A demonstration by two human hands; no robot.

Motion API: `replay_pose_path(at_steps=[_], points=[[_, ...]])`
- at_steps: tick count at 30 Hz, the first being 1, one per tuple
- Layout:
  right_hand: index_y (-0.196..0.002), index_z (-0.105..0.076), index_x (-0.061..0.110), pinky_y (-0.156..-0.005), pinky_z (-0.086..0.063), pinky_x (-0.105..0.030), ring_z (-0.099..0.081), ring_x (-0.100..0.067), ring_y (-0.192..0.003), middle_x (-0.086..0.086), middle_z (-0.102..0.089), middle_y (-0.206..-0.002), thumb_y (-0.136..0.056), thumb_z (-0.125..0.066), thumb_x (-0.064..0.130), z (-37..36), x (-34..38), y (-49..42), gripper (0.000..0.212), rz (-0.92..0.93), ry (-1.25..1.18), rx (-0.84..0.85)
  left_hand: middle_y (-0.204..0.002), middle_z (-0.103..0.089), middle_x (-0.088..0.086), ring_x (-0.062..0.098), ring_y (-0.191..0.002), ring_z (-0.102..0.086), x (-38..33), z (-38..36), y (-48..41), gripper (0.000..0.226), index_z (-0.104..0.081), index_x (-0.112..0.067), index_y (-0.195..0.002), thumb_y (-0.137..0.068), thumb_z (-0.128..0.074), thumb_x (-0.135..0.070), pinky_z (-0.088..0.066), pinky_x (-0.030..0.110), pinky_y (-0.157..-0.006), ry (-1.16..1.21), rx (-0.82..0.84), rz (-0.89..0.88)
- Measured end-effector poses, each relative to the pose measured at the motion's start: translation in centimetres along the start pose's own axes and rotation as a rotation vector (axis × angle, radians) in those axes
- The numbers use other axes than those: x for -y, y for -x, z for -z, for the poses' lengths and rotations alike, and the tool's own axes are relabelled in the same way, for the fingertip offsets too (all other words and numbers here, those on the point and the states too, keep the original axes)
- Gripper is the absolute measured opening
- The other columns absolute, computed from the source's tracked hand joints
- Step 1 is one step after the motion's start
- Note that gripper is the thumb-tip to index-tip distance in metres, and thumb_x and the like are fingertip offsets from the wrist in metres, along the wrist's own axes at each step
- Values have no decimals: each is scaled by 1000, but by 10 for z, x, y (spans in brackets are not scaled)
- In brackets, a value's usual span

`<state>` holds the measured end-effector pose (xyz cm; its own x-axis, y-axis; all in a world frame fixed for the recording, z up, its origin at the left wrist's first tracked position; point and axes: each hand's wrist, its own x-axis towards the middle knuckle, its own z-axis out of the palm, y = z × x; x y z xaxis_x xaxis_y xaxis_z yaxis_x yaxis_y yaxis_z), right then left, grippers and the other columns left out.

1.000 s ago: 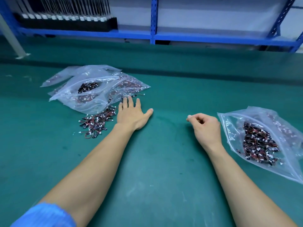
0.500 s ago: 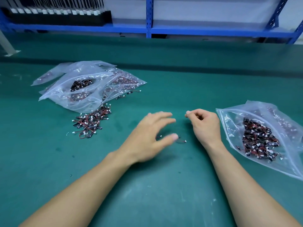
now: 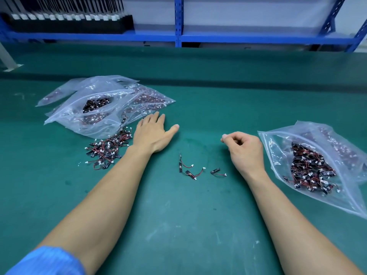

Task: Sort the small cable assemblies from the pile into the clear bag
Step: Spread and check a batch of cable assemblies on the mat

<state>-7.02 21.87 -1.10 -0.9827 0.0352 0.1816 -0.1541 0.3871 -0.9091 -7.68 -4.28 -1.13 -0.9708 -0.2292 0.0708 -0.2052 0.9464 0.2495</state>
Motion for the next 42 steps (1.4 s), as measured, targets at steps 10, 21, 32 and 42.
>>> replay_pose_path(at_steps=[10,21,32,42], points=[[-69,-70,12,-62,-41,-25,-57,-14,-67,-11,-66,-72,-90,-67,28,1,0,1,26,20,20,-7,-129,-60,-10,14,-120,-46,-21,7,83,47,-50,-24,-140,-94,-57,-27,-41,32,-101,336,-56,-300],[-68,-70,17,-56,-37,-20,-47,-6,-57,0,-62,-62,-89,-67,29,1,1,4,24,69,67,-14,-102,-73,-6,14,-84,-66,15,24,104,53,-64,-27,-118,-84,-64,13,-55,26,-74,823,-24,-255],[-76,-71,34,-66,-37,-13,-56,-5,-77,28,-63,-80,-91,-68,28,-5,9,16,16,312,256,106,-109,-74,-5,14,-100,-70,28,24,95,49,-67,-25,-113,-83,-68,14,-56,24,-81,977,82,-270],[-83,-73,34,-80,-43,-31,-52,-9,-85,16,-65,-73,-91,-68,27,-12,10,18,12,372,310,220,-110,-74,1,19,-99,-71,25,28,93,42,-68,-17,-113,-85,-65,14,-56,26,-86,1137,58,-274]])
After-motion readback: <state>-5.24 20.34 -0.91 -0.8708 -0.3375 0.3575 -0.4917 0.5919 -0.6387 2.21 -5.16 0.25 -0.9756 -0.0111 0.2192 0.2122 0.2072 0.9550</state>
